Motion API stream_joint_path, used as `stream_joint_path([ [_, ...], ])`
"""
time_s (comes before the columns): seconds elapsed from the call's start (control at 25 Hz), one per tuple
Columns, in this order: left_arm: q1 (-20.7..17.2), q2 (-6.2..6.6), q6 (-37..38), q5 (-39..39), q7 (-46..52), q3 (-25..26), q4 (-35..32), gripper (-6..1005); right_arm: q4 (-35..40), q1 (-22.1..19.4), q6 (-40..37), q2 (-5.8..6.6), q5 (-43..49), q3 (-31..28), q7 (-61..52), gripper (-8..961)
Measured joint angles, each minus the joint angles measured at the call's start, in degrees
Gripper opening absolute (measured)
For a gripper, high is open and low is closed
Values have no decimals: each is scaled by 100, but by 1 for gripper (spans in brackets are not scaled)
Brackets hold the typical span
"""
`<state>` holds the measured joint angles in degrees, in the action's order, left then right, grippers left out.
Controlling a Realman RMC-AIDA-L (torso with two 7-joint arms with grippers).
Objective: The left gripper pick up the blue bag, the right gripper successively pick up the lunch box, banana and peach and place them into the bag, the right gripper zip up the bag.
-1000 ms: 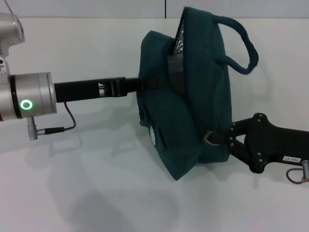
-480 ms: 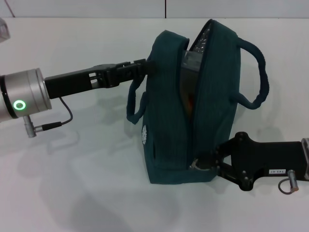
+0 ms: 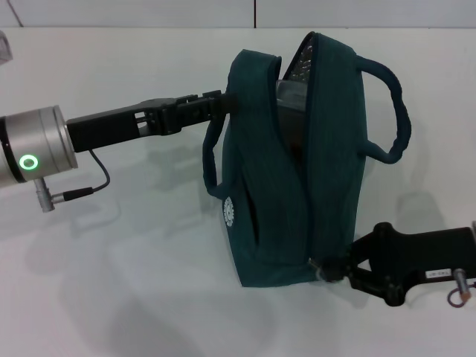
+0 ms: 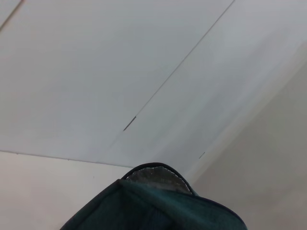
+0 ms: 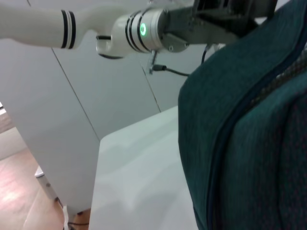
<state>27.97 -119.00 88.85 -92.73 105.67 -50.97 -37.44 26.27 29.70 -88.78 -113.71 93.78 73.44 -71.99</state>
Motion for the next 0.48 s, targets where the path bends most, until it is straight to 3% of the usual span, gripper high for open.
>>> stream_joint_path([
  [0.28,-23,0,1,0,-4,0,51,566,56,-51,-583,42,-12,-506,102,15],
  [0.48,-98,0,20,13,-125,0,53,564,61,-137,-1057,-63,-15,-1257,596,15],
])
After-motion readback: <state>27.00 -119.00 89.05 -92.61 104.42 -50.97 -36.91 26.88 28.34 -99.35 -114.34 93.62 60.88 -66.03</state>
